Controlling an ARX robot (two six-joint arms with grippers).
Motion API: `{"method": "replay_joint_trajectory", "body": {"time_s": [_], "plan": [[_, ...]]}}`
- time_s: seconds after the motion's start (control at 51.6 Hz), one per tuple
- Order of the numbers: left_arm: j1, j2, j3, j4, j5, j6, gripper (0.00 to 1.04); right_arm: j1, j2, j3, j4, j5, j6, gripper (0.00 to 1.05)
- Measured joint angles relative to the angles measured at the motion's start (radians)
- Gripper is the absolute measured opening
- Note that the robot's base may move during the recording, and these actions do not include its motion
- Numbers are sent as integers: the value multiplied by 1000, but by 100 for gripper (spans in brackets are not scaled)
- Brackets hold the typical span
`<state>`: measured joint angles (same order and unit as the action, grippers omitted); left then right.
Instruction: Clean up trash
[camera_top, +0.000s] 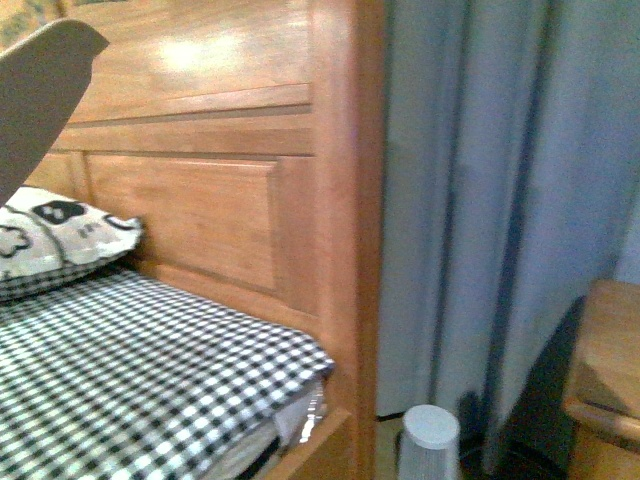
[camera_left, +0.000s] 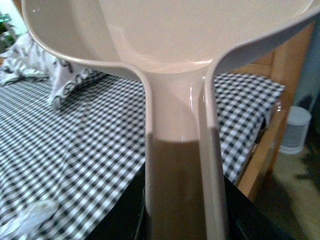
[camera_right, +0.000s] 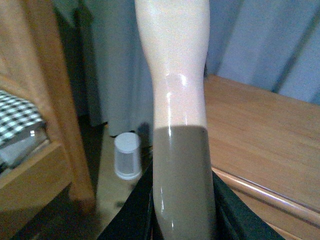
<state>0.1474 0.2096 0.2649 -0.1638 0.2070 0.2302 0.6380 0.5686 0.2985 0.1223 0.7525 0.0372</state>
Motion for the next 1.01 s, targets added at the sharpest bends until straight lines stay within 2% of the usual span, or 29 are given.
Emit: {"method": "replay_joint_trajectory", "body": {"time_s": [0.93,0.968,1.007], "plan": [[0,-1,-2,0,-3,-8,26,3,5,0,0,-7,0,20],[-2,18,22,-70,-42,-34,26,3,3,0,0,0,0,20],[25,69,56,-128,-21,-50,26,0,2,0,0,4,0,20]]}}
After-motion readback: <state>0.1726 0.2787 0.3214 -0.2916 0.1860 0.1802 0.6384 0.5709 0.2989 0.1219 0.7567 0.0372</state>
